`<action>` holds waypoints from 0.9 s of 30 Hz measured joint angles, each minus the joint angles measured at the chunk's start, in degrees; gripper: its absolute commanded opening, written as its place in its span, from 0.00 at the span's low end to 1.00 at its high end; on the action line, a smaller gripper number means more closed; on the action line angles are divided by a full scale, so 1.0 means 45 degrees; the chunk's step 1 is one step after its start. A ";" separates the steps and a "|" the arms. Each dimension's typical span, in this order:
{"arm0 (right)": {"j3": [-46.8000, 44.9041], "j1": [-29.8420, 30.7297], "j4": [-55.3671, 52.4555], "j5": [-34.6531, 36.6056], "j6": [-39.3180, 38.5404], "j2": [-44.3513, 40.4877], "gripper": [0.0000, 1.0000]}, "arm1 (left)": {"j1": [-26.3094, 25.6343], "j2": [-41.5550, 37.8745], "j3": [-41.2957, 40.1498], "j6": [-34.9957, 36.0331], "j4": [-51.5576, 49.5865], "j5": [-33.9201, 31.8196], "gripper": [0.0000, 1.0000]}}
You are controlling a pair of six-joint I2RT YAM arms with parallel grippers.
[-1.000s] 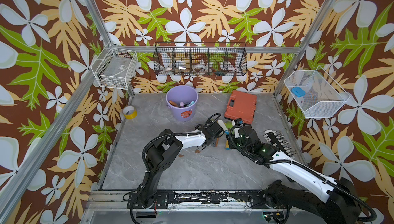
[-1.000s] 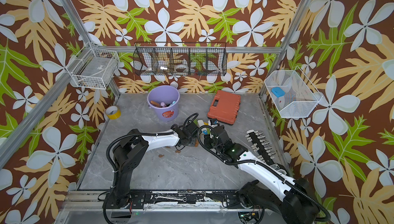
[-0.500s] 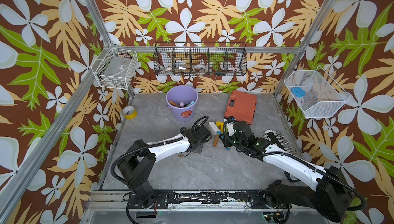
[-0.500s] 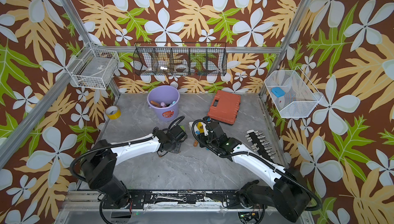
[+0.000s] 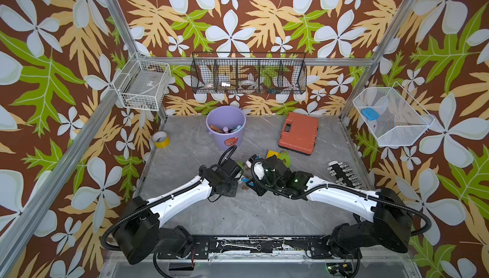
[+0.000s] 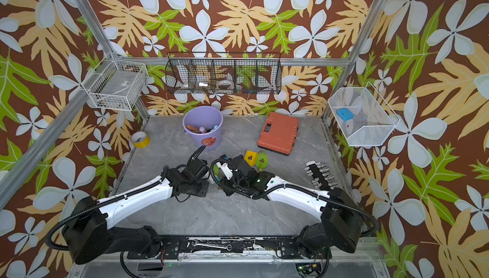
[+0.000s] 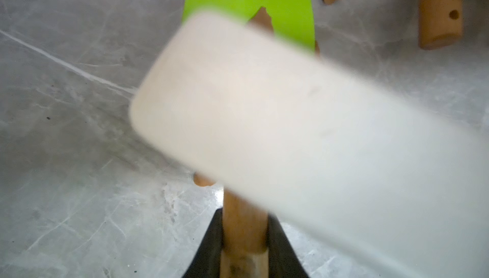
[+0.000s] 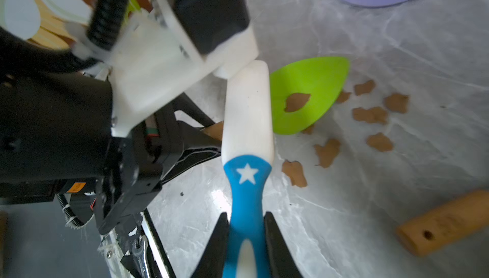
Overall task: Brush the soil off the hand trowel and place it into the bucket
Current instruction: Brush off the soil from the hand trowel.
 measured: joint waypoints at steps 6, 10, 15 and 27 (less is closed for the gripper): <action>0.0359 -0.0476 -0.0262 0.1579 -0.0267 0.0874 0.00 | 0.0024 -0.0175 0.0044 -0.0010 -0.0452 0.0427 0.00; 0.0102 -0.1015 -0.0563 0.2793 -0.0170 0.0039 0.00 | 0.0024 -0.0199 0.0092 -0.0010 -0.0369 0.0515 0.00; -0.0175 -0.0384 -0.0500 0.2521 -0.0291 -0.0976 0.00 | 0.0024 -0.0087 0.0189 -0.0005 -0.0277 0.0510 0.00; -0.0277 -0.1127 -0.1394 0.2526 -0.0505 -0.1054 0.00 | 0.0024 -0.0155 0.0452 0.0223 -0.0549 0.0364 0.00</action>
